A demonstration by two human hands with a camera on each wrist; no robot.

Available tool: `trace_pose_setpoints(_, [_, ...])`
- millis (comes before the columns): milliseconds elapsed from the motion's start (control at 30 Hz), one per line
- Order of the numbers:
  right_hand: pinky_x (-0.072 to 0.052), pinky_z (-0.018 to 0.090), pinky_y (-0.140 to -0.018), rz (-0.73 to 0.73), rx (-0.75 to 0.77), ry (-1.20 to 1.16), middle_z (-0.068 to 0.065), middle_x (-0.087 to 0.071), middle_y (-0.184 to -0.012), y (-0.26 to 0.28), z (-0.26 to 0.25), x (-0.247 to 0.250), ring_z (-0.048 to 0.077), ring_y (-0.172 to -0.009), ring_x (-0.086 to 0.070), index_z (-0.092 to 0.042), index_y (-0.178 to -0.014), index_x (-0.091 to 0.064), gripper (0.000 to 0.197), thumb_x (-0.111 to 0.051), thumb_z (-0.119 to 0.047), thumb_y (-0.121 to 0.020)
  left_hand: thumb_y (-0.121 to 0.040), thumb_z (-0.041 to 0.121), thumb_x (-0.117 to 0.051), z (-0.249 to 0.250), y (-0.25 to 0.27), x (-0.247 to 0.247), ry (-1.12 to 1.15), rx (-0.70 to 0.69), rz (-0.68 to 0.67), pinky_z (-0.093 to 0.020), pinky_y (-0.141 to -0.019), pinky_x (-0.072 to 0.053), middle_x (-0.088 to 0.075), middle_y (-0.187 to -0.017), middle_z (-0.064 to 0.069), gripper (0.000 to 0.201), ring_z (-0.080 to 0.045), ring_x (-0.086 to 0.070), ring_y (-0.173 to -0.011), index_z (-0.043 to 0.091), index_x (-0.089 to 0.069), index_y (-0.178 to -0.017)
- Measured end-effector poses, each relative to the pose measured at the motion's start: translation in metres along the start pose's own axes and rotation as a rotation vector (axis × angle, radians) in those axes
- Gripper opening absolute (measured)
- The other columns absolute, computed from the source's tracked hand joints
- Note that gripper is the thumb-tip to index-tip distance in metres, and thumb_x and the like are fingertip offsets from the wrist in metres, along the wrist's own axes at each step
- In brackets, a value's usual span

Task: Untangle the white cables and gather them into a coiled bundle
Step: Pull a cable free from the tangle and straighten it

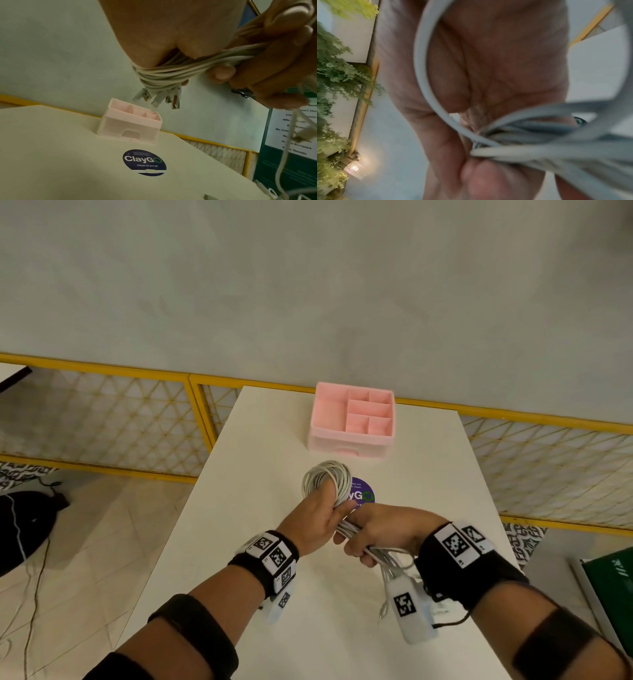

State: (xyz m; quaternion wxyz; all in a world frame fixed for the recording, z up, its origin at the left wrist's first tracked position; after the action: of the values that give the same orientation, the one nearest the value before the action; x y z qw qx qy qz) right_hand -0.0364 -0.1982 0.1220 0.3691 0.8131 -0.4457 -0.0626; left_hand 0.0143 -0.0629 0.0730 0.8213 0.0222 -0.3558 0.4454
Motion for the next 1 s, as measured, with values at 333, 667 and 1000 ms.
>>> trace_pose_setpoints(333, [-0.05, 0.028, -0.065, -0.001, 0.052, 0.598, 0.01, -0.07, -0.082, 0.02, -0.033, 0.038, 0.013, -0.065, -0.061, -0.016, -0.097, -0.069, 0.024, -0.073, -0.006, -0.076, -0.074, 0.061, -0.078, 0.008, 0.001, -0.005, 0.096, 0.252, -0.405, -0.031, -0.096, -0.051, -0.057, -0.123, 0.01, 0.08, -0.008, -0.058, -0.112, 0.025, -0.043, -0.136])
trace_pose_setpoints(667, [-0.052, 0.033, -0.073, 0.298, 0.309, 0.767, -0.006, -0.07, -0.083, 0.017, -0.027, 0.072, 0.012, -0.073, -0.061, -0.023, -0.094, -0.069, 0.007, -0.068, -0.021, -0.087, -0.1, 0.015, -0.058, 0.032, 0.007, -0.004, 0.85, 0.508, -0.433, -0.04, -0.064, -0.058, -0.036, -0.057, 0.002, 0.021, -0.011, -0.036, -0.045, 0.013, -0.055, -0.079])
trace_pose_setpoints(1000, [-0.051, 0.03, -0.056, 0.304, 0.331, -0.32, 0.015, -0.066, -0.071, 0.018, 0.027, 0.079, 0.024, -0.056, -0.059, -0.001, -0.084, -0.069, 0.011, -0.071, -0.012, -0.087, -0.1, 0.027, -0.059, 0.033, 0.014, 0.005, 0.89, 0.592, -0.493, -0.036, -0.064, -0.056, -0.038, -0.058, 0.003, 0.024, -0.01, -0.038, -0.046, 0.016, -0.055, -0.079])
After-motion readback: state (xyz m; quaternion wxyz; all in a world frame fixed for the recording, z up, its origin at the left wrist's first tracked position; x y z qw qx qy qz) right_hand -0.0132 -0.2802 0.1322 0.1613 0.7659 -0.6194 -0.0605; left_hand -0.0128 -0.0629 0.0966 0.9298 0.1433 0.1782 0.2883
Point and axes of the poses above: each hand's wrist, its own y-axis away from the middle knuckle, its own x-axis out of the back of the hand, z = x × y, the point moved 3 cm from there along -y, towards the middle knuckle
